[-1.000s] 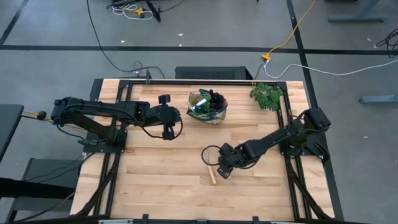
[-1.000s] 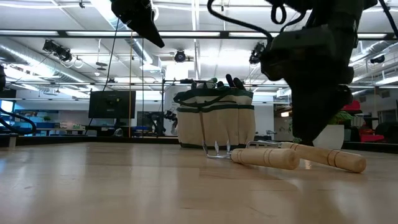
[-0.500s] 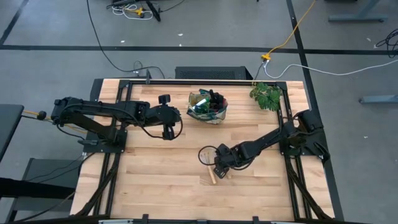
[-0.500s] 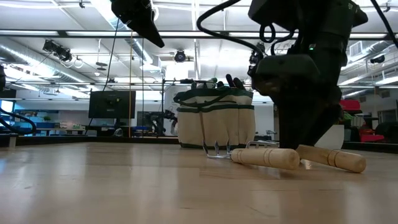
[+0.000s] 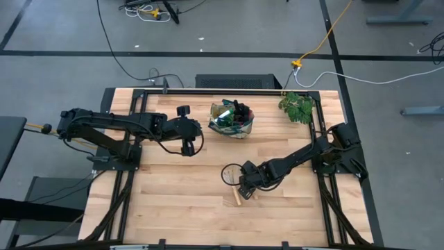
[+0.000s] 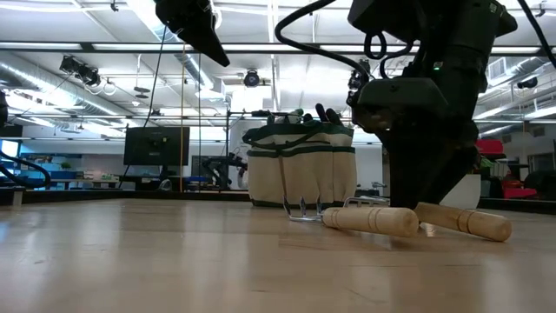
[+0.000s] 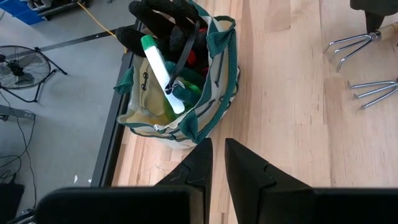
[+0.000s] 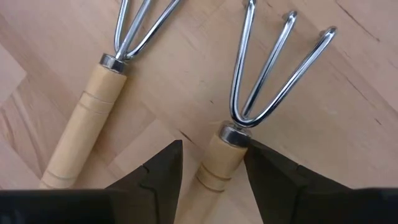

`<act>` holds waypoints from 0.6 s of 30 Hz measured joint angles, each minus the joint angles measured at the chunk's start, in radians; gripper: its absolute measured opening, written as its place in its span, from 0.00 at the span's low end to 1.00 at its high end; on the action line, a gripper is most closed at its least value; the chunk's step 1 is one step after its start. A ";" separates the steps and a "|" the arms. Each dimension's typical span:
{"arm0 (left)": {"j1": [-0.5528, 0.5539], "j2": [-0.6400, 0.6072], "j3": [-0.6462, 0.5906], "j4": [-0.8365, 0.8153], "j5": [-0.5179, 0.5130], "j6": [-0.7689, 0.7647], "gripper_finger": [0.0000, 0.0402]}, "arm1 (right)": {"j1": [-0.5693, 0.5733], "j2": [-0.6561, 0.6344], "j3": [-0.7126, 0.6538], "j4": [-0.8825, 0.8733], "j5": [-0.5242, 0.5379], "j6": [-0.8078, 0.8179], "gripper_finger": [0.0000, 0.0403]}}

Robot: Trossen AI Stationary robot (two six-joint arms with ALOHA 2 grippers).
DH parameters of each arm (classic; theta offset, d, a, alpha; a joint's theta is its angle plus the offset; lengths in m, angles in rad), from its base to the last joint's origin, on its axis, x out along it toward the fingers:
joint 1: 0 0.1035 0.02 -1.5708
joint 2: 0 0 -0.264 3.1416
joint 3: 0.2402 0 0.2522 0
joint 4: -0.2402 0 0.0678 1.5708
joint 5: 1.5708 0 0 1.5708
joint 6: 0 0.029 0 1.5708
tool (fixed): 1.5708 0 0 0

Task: Pick & Place Garden tools in Gardening bag
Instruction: Put the right hand cultivator into the tool bag

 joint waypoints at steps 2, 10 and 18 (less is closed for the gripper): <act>0.000 0.000 0.000 0.000 0.000 0.000 0.12 | 0.000 0.000 0.000 0.000 0.000 0.000 0.44; 0.000 0.000 0.000 0.000 0.000 0.000 0.12 | 0.000 0.001 -0.001 0.001 0.002 0.000 0.44; 0.000 0.000 0.000 0.000 0.000 0.000 0.12 | 0.000 0.002 -0.002 0.002 0.003 0.006 0.44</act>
